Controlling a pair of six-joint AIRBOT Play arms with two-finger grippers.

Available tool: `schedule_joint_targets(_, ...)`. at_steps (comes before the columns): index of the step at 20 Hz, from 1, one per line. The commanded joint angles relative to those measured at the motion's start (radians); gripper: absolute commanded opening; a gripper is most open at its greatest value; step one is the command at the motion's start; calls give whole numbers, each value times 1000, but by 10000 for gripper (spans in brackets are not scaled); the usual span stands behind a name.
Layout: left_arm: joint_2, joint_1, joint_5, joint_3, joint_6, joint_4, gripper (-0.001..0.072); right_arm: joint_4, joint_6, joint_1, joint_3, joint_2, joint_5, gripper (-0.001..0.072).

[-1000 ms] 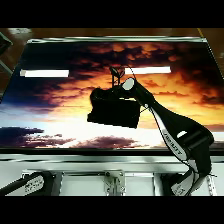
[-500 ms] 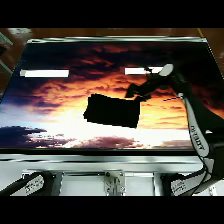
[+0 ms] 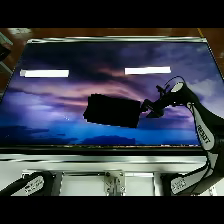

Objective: Fold the shirts.

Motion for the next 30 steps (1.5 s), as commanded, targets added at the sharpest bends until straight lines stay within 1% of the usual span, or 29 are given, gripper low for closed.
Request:
schedule_joint_targets(1, 0, -15, -4, 0, -3, 0, 35, 212, -134, 50, -30, -81, -104, 658)
schedule_joint_targets(2, -1, -17, -5, 0, -3, 0, 34, 261, -164, 59, -30, -92, -129, 600)
schedule_joint_targets(3, -2, -18, -10, 0, -4, 0, 34, 293, -182, 60, -30, -93, -151, 320)
schedule_joint_targets(4, -2, -22, -21, 0, -3, 0, 35, 301, -189, 53, -21, -92, -157, 62)
schedule_joint_targets(7, -2, -23, -91, -2, -3, -3, 35, 290, -281, -22, 69, -92, -95, 66)
schedule_joint_targets(10, -2, -23, -209, -2, 0, 1, 35, 275, -269, -199, 214, -92, -48, 65)
schedule_joint_targets(12, -1, -23, -262, -29, 15, 39, 35, 276, -214, -349, 285, -83, -24, 66)
schedule_joint_targets(13, -1, -23, -271, -54, 12, 46, 35, 275, -208, -424, 299, -71, -12, 66)
schedule_joint_targets(15, -1, -32, -272, -111, -3, 45, 35, 234, -206, -592, 301, -31, 6, 66)
schedule_joint_targets(17, -2, -56, -242, -183, -4, 45, 35, 166, -183, -747, 301, -7, 59, 66)
schedule_joint_targets(20, -2, -113, -177, -285, -30, 45, 35, 23, -138, -967, 299, 0, 212, 66)
schedule_joint_targets(22, -2, -153, -163, -327, -32, 46, 35, -89, -137, -1089, 296, 4, 299, 65)
schedule_joint_targets(23, -2, -167, -168, -340, -29, 45, 35, -115, -130, -1155, 275, 21, 293, 65)
schedule_joint_targets(26, -2, -203, -158, -348, -29, 45, 35, -129, -129, -1325, 133, 98, 208, 65)
schedule_joint_targets(30, -2, -222, -87, -348, -29, 45, 35, -144, -158, -1458, -165, 194, 113, 65)
